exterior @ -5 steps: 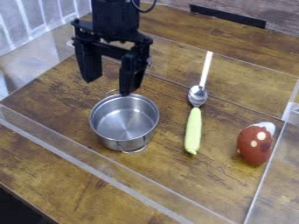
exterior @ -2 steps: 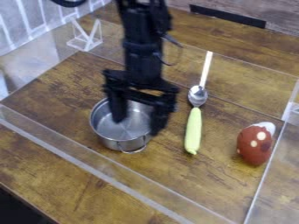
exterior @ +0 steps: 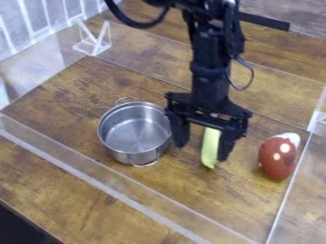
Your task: Move the green spoon to the left
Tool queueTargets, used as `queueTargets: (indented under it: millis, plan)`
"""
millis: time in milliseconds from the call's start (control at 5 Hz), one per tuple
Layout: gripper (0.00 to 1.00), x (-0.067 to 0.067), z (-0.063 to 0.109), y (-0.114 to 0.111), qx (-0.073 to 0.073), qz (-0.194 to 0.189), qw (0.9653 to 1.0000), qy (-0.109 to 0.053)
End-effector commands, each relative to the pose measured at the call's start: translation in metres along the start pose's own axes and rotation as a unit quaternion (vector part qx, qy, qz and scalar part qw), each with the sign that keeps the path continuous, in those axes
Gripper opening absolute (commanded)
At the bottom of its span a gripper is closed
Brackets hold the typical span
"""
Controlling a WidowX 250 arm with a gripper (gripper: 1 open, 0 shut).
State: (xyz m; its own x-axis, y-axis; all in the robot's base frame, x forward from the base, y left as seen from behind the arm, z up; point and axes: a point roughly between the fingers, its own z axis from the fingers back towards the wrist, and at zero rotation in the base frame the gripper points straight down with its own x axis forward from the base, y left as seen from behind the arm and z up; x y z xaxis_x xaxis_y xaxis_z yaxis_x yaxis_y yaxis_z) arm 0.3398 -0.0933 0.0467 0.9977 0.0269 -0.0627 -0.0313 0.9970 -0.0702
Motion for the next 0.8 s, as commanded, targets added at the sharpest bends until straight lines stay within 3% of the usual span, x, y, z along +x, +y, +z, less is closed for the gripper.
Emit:
queueTargets:
  millis: [0, 200, 600]
  plan:
    - [1.0, 0.018, 0.01, -0.015, -0.015, -0.015, 0.9991, -0.037]
    - [1.0, 0.027, 0.008, -0.017, -0.016, -0.057, 0.9977, -0.034]
    - [1.0, 0.033, 0.007, -0.017, -0.015, -0.128, 0.9913, -0.025]
